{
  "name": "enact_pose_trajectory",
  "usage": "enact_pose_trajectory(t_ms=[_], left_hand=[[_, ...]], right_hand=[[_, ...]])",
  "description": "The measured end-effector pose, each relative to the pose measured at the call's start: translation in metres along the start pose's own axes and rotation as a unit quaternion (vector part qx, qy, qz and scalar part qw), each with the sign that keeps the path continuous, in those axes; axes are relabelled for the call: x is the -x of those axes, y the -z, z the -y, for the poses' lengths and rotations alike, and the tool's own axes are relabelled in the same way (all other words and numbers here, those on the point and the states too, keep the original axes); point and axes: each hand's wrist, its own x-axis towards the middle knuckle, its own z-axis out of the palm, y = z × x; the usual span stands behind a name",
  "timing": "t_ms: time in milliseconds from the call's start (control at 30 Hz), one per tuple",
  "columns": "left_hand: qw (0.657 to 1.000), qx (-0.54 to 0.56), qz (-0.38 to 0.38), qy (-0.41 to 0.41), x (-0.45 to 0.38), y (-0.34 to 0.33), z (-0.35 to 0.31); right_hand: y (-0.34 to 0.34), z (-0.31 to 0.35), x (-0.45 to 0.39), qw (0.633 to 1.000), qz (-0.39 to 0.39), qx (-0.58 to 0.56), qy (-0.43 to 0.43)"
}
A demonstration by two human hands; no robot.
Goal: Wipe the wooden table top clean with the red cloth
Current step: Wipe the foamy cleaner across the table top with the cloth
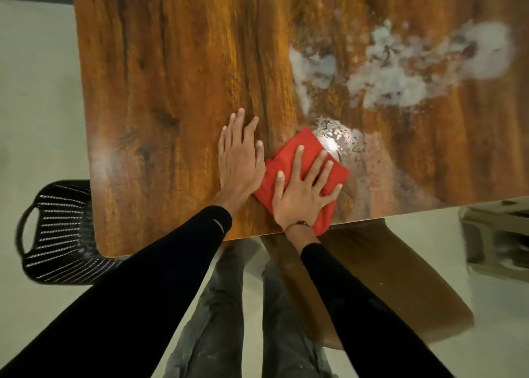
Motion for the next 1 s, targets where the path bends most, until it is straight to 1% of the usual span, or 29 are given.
enact_pose_trajectory(t_ms=[33, 100, 133, 200, 267, 333, 400, 500, 533, 600, 700, 800, 900, 1000], left_hand=[[1.000, -0.003, 0.004, -0.009, -0.002, -0.005, -0.006], [1.000, -0.020, 0.007, -0.012, -0.003, -0.014, -0.013], [0.999, -0.039, 0.009, -0.012, -0.003, -0.017, -0.013], [0.997, -0.077, 0.014, -0.020, -0.001, -0.021, -0.009], [0.995, -0.098, 0.015, -0.023, -0.001, -0.023, -0.008], [0.993, -0.114, 0.012, -0.022, -0.001, -0.023, -0.010], [0.992, -0.121, 0.015, -0.022, -0.002, -0.024, -0.012], [0.991, -0.127, 0.013, -0.023, -0.002, -0.025, -0.011], [0.991, -0.131, 0.010, -0.024, -0.002, -0.026, -0.011], [0.990, -0.139, 0.003, -0.026, -0.002, -0.028, -0.011], [0.989, -0.146, 0.000, -0.025, -0.003, -0.030, -0.010], [0.989, -0.142, 0.001, -0.027, -0.004, -0.028, -0.010], [0.990, -0.137, 0.004, -0.027, -0.003, -0.029, -0.010], [0.990, -0.138, 0.007, -0.019, -0.004, -0.029, -0.009]], right_hand=[[0.001, -0.019, 0.002, 0.997, 0.013, 0.015, 0.074], [0.008, -0.064, -0.002, 0.978, 0.036, 0.036, 0.203], [0.013, -0.085, -0.006, 0.967, 0.047, 0.045, 0.247], [0.021, -0.117, -0.018, 0.950, 0.066, 0.062, 0.297], [0.028, -0.138, -0.036, 0.943, 0.076, 0.071, 0.316], [0.035, -0.148, -0.062, 0.948, 0.075, 0.072, 0.301], [0.041, -0.147, -0.091, 0.965, 0.062, 0.062, 0.246], [0.041, -0.121, -0.117, 0.989, 0.040, 0.040, 0.137], [0.040, -0.111, -0.119, 0.992, 0.035, 0.038, 0.118], [0.038, -0.096, -0.120, 0.992, 0.031, 0.040, 0.119], [0.035, -0.088, -0.117, 0.979, 0.034, 0.048, 0.195], [0.033, -0.093, -0.104, 0.948, 0.049, 0.058, 0.309], [0.034, -0.121, -0.096, 0.911, 0.071, 0.069, 0.400], [0.040, -0.150, -0.112, 0.882, 0.085, 0.081, 0.456]])
